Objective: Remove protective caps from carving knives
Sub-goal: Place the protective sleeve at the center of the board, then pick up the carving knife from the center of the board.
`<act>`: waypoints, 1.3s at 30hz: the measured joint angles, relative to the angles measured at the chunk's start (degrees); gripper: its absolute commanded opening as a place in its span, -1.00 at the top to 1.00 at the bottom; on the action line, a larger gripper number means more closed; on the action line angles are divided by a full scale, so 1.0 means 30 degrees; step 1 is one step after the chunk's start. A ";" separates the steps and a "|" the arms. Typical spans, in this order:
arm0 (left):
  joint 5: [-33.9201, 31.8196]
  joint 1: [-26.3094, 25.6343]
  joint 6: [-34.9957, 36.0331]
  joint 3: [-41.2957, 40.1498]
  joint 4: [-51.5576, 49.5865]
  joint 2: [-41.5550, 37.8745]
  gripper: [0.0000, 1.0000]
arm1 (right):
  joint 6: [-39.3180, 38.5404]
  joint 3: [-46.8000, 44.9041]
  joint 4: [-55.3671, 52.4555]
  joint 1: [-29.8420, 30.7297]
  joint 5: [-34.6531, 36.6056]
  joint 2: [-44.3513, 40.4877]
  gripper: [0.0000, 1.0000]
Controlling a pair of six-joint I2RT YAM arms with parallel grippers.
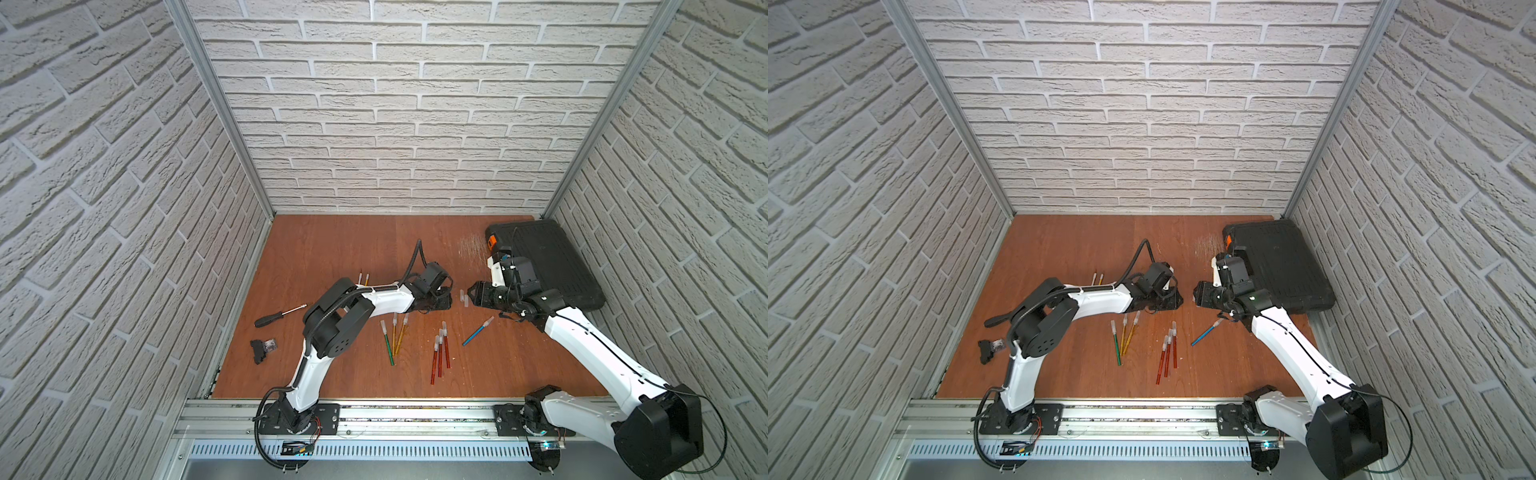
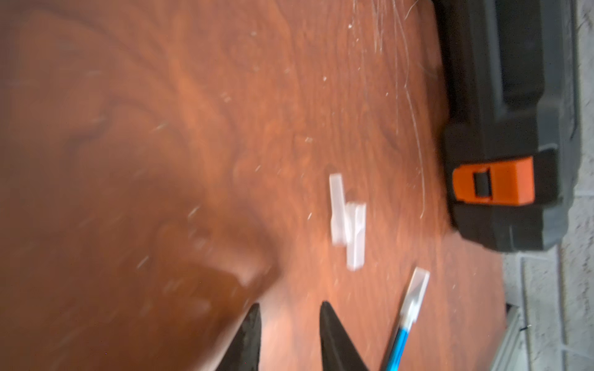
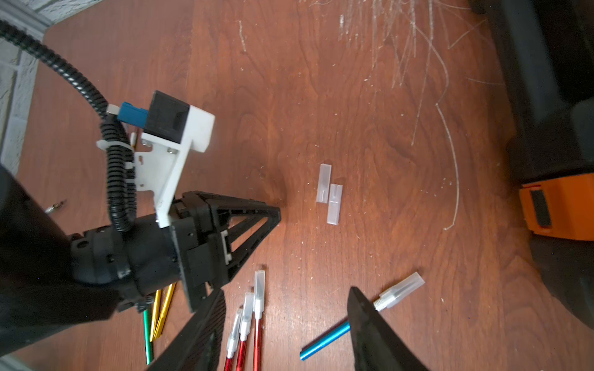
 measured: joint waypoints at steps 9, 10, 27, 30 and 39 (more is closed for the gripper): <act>-0.3424 -0.0204 0.0692 -0.3963 -0.4575 -0.7883 0.40 | -0.0714 -0.0954 -0.0036 0.0138 -0.2353 -0.1078 -0.16; -0.3847 -0.0255 0.0503 -0.4568 -0.5260 -0.8655 0.41 | -0.0714 -0.1049 -0.0036 0.0219 -0.2484 -0.1078 -0.16; -0.6477 -0.1326 -0.3271 -0.9187 -1.0163 -1.1315 0.46 | -0.0750 -0.1166 -0.0022 0.2259 -0.2259 -0.0197 -0.08; -0.6484 -0.1326 -0.3264 -0.9187 -1.0025 -1.0885 0.46 | -0.0780 -0.1166 -0.0044 0.2339 -0.2069 -0.0124 -0.07; -0.6054 -0.1107 -0.3235 -0.9318 -0.8961 -1.0032 0.46 | -0.0787 -0.1166 -0.0080 0.2412 -0.1800 -0.0029 -0.06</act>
